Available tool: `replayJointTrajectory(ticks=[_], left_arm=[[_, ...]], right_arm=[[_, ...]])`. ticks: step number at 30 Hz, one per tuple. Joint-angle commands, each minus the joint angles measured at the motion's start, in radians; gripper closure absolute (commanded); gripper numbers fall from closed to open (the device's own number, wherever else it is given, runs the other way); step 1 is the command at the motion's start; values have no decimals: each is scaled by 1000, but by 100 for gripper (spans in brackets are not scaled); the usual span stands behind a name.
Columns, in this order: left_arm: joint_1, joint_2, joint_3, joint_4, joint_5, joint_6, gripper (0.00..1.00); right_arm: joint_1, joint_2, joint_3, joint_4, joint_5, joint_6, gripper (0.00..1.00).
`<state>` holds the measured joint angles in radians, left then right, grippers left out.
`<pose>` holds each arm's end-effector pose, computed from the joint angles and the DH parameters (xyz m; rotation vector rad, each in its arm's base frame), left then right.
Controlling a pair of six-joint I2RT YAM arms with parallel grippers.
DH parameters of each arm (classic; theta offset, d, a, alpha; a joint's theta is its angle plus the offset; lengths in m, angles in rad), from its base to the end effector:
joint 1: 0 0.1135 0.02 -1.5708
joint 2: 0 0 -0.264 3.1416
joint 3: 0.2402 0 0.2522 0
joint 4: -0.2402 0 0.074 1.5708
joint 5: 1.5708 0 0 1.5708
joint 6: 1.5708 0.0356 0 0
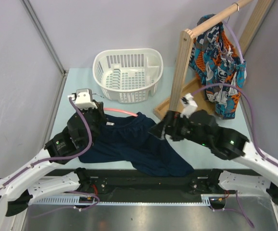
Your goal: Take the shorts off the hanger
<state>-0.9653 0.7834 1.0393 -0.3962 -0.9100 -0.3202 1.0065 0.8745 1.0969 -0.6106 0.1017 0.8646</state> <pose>0.1083 -0.1071 0.4064 -0.1316 1.6552 -0.1973 0.0981 0.1482 0.3872 -0.0785 2.1329 1.0884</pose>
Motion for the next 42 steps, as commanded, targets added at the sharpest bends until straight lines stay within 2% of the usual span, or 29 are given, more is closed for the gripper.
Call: replayJointTrajectory(ticks=[1, 2, 5, 10, 18, 22, 26, 30, 37, 42], left_arm=[[2, -21, -16, 102, -116, 18, 100], [4, -26, -33, 108, -124, 21, 100], [2, -50, -65, 118, -150, 14, 100], [2, -94, -105, 114, -173, -17, 100], [4, -153, -174, 83, -208, -74, 100], [2, -188, -208, 68, -234, -97, 99], [2, -236, -228, 62, -240, -112, 100], [2, -276, -239, 50, -245, -114, 100], [2, -328, -254, 19, -259, -114, 100], [2, -339, -263, -13, -230, -129, 100]], right_arm=[[172, 151, 159, 48, 261, 28, 2], [199, 203, 188, 54, 355, 42, 5], [265, 279, 204, 100, 467, 112, 12], [287, 391, 248, 172, 561, 185, 20], [308, 570, 411, 43, 701, 277, 23], [328, 665, 552, -49, 776, 287, 24], [331, 748, 639, -123, 796, 307, 26], [334, 788, 646, -126, 797, 333, 30], [333, 810, 641, -123, 796, 347, 52], [325, 785, 620, -120, 816, 303, 60]])
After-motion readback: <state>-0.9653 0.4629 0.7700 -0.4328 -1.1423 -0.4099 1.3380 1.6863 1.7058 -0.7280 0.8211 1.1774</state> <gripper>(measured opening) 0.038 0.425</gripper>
